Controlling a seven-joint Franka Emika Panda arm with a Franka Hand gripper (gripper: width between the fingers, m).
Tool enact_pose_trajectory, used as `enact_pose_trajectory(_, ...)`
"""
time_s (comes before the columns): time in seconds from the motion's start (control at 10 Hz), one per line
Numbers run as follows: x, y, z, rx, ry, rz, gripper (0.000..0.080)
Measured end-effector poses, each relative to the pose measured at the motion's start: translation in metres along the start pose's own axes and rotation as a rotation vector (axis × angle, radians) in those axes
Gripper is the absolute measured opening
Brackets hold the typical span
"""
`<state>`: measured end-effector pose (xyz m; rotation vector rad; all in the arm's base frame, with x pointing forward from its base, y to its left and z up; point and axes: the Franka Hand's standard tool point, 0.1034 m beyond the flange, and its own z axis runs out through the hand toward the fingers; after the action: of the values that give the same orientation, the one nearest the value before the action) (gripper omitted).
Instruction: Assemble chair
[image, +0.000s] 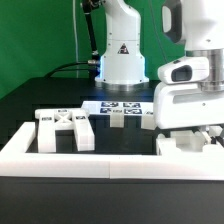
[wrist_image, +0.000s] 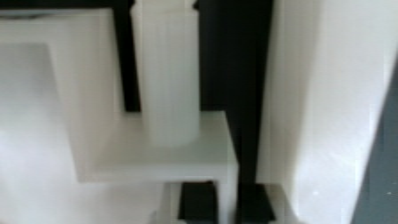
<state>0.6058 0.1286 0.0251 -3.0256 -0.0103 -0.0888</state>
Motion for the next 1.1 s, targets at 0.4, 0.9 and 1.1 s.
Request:
enact_pose_trajectory(0.4, 0.0, 0.006, 0.001, -0.008, -0.013, 0.007, 0.0034)
enact_pose_trajectory(0.9, 0.003, 0.028, -0.018, -0.025, 0.005, -0.029, 0.0613)
enact_pose_trajectory(1.1, -0.003, 0.036, -0.035, -0.029, 0.012, -0.069, 0.0643)
